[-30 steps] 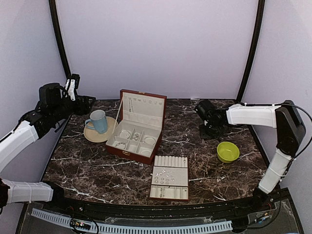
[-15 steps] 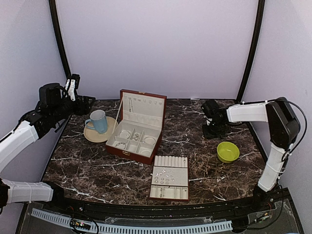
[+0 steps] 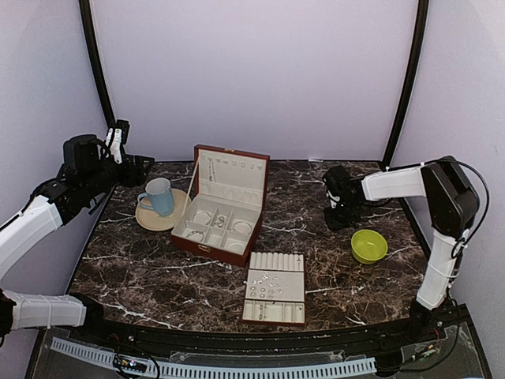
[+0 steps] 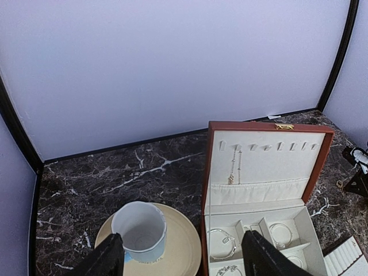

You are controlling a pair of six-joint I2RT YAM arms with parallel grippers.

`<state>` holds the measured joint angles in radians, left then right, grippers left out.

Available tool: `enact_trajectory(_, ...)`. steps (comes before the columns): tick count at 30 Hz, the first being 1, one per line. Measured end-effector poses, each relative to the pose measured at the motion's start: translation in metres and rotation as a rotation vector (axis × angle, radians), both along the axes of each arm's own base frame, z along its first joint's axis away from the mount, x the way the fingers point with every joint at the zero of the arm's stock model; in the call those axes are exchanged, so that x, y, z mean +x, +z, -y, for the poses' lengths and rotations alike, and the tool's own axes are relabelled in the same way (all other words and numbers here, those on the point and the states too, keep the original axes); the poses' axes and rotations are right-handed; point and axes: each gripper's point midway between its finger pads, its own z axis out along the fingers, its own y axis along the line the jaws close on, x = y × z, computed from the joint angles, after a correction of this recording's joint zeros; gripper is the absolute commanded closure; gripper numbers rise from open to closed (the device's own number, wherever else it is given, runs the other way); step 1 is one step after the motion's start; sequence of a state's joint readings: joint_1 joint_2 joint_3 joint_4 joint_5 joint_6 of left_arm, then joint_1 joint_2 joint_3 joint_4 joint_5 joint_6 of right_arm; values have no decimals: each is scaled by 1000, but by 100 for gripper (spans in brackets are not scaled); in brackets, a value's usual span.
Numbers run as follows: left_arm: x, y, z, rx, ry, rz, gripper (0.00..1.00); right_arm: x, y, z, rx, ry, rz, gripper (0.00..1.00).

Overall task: Organize the mixed jewelry
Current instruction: Pick up the ring from the center of the board.

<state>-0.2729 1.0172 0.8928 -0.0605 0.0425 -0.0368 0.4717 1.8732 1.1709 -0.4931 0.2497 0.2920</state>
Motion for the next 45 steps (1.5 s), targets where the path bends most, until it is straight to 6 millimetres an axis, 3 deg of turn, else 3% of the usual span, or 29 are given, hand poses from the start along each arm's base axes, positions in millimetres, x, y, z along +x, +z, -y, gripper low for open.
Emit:
enact_trajectory(31, 0, 0, 0, 0, 0, 0, 27, 17, 2, 9, 22, -9, 15, 83)
enact_trajectory(45, 0, 0, 0, 0, 0, 0, 27, 20, -4, 12, 49, 17, -11, 88)
